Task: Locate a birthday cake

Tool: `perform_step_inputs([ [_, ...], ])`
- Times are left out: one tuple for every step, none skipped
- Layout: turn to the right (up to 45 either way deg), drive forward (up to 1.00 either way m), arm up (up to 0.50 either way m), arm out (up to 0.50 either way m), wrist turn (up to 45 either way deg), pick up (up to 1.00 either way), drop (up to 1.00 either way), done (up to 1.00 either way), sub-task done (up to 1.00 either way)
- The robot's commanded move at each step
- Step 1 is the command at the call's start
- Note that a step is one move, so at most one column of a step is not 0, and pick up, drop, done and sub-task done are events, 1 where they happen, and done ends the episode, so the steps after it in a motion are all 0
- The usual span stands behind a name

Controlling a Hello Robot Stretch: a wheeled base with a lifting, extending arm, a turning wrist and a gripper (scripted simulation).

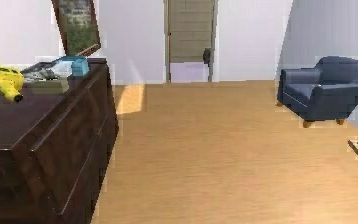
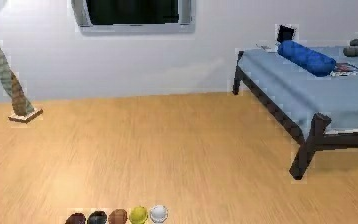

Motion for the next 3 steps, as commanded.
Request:
perform_step_inputs([
  [3.0,0.0,0.0,0.0,0.0,0.0,0.0,0.0,0.0],
  [0.0,1.0,0.0,0.0,0.0,0.0,0.0,0.0,0.0],
  [3.0,0.0,0.0,0.0,0.0,0.0,0.0,0.0,0.0],
])
